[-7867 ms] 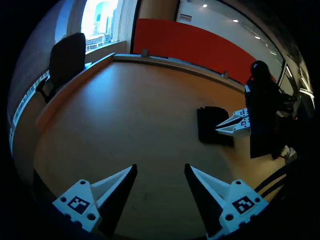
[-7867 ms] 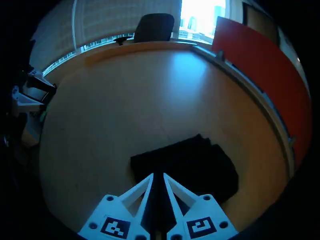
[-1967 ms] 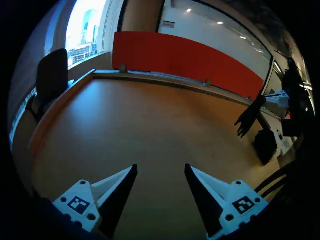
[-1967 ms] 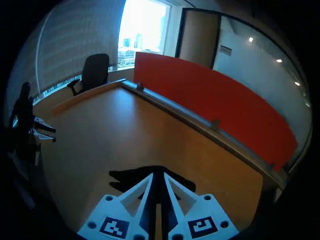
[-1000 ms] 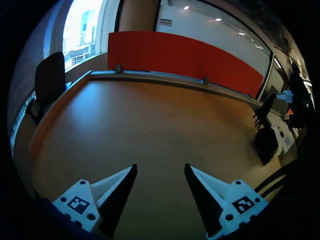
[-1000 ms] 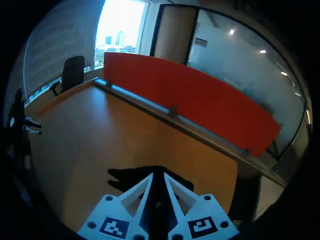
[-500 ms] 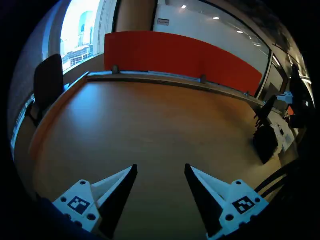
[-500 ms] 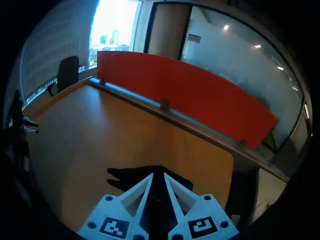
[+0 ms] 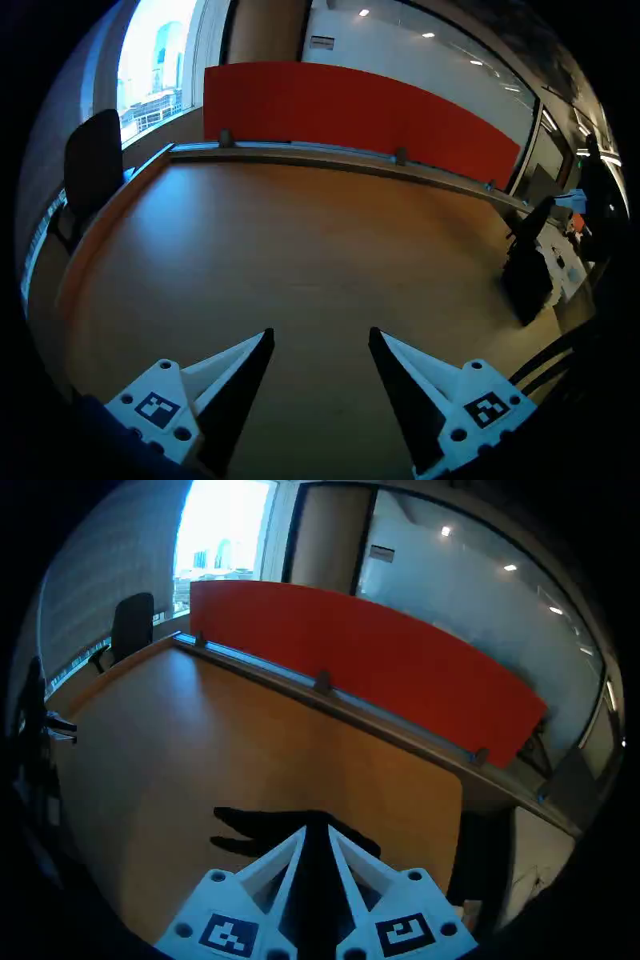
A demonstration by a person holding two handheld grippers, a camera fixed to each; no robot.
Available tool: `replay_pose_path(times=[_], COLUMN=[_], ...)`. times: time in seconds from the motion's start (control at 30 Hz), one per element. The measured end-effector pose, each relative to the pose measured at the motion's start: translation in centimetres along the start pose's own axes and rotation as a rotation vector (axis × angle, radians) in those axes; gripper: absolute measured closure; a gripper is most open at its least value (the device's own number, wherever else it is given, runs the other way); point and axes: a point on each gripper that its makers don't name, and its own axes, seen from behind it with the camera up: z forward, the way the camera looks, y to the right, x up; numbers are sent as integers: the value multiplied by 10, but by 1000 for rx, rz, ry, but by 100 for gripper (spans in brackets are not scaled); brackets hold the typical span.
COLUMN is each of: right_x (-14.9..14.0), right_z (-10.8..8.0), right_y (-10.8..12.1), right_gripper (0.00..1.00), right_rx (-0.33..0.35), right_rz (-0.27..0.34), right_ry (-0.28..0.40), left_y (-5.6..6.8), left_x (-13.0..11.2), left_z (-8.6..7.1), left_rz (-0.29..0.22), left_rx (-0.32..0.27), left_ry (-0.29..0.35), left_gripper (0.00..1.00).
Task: Fold towel
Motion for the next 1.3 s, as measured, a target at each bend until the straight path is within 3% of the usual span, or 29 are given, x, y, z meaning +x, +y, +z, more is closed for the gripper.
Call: replay_pose_path(times=[0.3,0.5,1.07,1.3], right_x=[-38,-58,-83,-102], right_z=[-18,-29,-42,-47], right_y=[16,13,-11,0], right_gripper=[94,94,94,95], right_rx=[-31,-31,-16,-53], right_rz=[42,88,114,96], right_ry=[-38,-44,-53,-89], left_y=[5,9,14,12], left_x=[-3,-6,-9,-9], left_z=[-3,-3,-8,-11], left_rz=[13,20,26,27], left_rx=[-14,-22,-36,-33], left_ry=[-4,-7,-9,-5], left_gripper=[12,12,12,12])
